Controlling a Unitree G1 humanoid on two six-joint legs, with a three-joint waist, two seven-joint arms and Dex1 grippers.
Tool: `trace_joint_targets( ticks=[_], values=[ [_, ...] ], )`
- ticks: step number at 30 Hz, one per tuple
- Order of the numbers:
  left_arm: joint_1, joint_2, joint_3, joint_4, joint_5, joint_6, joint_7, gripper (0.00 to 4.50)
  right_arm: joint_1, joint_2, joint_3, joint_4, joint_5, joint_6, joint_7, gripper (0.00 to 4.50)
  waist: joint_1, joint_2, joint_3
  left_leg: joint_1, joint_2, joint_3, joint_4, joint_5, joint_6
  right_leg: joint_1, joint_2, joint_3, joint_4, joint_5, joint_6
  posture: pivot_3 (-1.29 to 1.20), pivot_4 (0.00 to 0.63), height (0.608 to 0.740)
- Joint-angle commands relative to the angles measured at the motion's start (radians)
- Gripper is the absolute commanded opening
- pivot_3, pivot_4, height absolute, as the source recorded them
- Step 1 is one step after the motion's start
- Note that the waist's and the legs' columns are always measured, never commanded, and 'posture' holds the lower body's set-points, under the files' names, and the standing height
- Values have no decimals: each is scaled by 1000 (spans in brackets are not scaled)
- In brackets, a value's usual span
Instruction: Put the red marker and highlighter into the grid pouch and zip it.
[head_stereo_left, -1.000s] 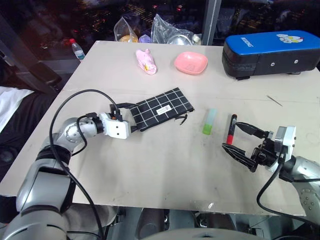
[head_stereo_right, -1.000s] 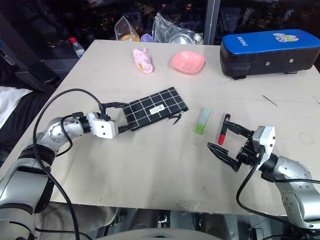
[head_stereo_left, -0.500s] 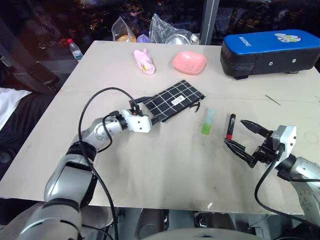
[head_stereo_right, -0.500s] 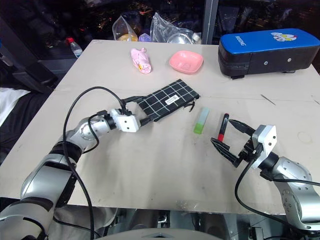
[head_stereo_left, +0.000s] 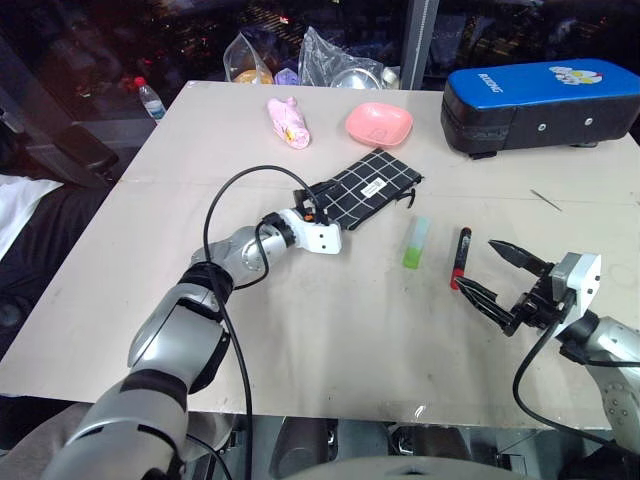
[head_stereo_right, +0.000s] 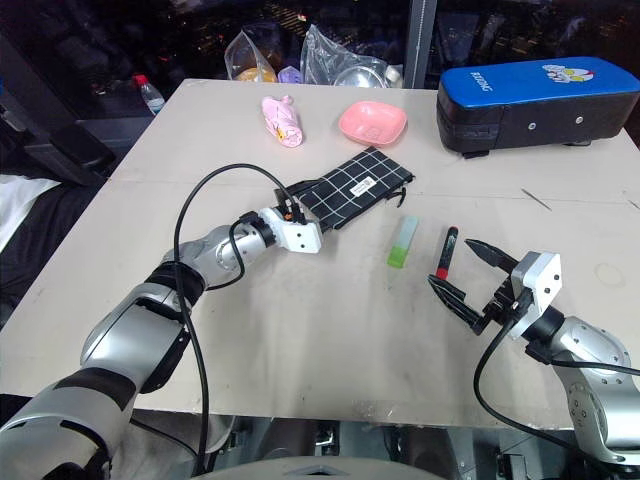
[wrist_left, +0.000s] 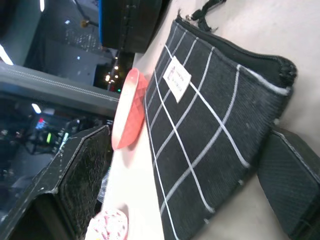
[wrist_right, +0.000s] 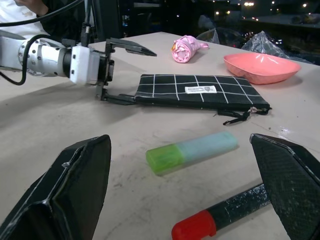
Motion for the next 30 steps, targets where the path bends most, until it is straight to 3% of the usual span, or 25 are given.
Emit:
trace_joint_targets(
  ticks=[1,3,7,10,15,21,25,30],
  values=[
    [-44,-29,-46,13,47,42,87,3024,-14,13,-57,-14,-5,16,-85,4500,1,0,0,0,0,0,0,0,0,0,0,0,0,0,0,0,150,688],
    [-57,-41,-61,25,57,54,106,2484,-17,14,-60,-10,-11,21,-103,4500,1,-2,1,0,0,0,0,0,0,0,0,0,0,0,0,0,150,688],
    [-74,-61,-80,47,59,64,130,688,-18,12,-56,-6,-13,8,-96,4500,1,-2,1,0,0,0,0,0,-1,0,0,0,1,0,0,0,150,688],
    [-81,-71,-82,57,54,68,138,91,-15,14,-53,-5,-16,5,-94,4500,6,-2,1,0,0,0,1,0,-1,0,0,0,1,0,0,0,150,688],
    [-74,-81,-47,59,-9,31,94,91,-15,19,-42,-10,-22,8,-97,4500,6,-2,1,-1,0,0,1,0,-1,0,0,0,1,0,0,0,150,688],
    [-11,-110,108,-41,-346,-66,-214,91,-55,27,-3,-32,-59,51,-149,4500,-2,-2,1,-1,1,0,1,1,-1,0,0,0,1,0,0,0,150,688],
    [145,-115,156,-312,-615,44,-507,91,-127,49,55,-25,-143,117,-266,4500,-7,-1,1,-1,2,0,1,1,-2,-2,0,0,3,0,0,0,150,688],
    [328,-84,177,-666,-726,247,-628,91,-230,73,91,1,-195,274,-390,4500,-11,-1,1,0,3,0,1,2,-3,-2,2,1,3,0,0,0,150,688]
  ],
)
